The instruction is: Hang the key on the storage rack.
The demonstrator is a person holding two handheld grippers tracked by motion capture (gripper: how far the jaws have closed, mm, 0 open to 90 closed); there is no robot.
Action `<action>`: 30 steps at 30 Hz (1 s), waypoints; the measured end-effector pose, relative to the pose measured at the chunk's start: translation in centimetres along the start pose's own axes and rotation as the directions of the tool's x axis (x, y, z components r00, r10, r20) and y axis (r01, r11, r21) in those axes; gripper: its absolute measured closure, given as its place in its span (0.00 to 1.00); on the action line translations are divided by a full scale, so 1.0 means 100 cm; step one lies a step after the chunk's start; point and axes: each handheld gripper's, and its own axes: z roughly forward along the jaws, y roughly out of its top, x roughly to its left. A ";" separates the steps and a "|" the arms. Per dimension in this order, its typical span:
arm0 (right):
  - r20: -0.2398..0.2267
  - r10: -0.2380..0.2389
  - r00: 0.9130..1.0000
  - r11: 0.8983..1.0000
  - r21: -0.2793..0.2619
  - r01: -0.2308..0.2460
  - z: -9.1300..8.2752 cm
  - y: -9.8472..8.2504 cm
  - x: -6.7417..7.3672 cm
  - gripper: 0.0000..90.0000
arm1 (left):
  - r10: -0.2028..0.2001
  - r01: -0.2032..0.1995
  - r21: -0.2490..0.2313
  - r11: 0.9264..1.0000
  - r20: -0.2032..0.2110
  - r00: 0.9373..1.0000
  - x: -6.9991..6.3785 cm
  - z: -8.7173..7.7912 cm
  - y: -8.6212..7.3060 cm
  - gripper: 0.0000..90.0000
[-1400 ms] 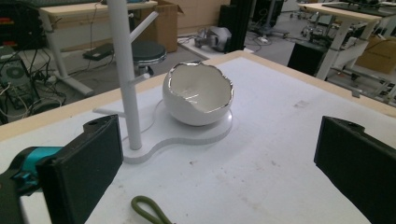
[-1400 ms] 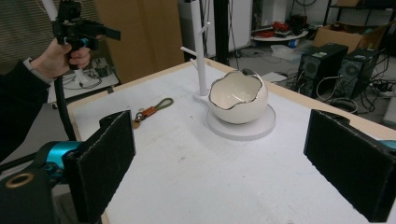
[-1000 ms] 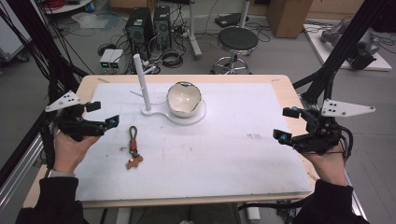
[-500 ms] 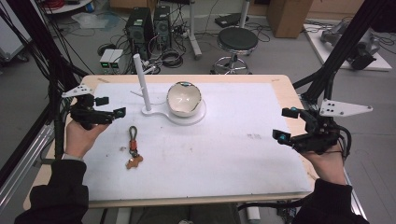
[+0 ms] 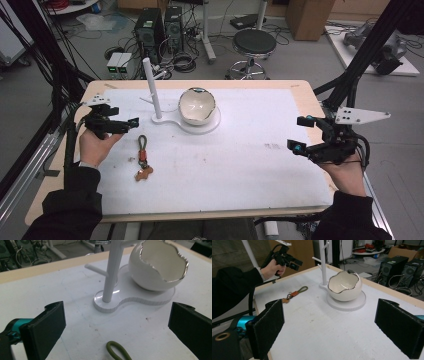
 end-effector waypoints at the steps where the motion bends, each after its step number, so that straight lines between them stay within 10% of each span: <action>1: 0.001 0.001 1.000 1.000 0.000 -0.001 0.001 0.000 0.000 0.09 | 0.003 -0.003 0.002 1.000 0.002 1.000 0.000 0.003 -0.001 0.02; 15: 0.005 0.007 1.000 1.000 -0.003 -0.007 -0.003 -0.001 0.000 0.09 | -0.056 0.058 0.087 0.995 -0.030 0.998 0.013 0.028 -0.030 0.02; 30: 0.001 0.008 1.000 1.000 -0.002 -0.008 -0.005 0.000 0.001 0.09 | -0.017 0.037 0.218 0.975 -0.092 0.996 0.012 0.048 -0.045 0.02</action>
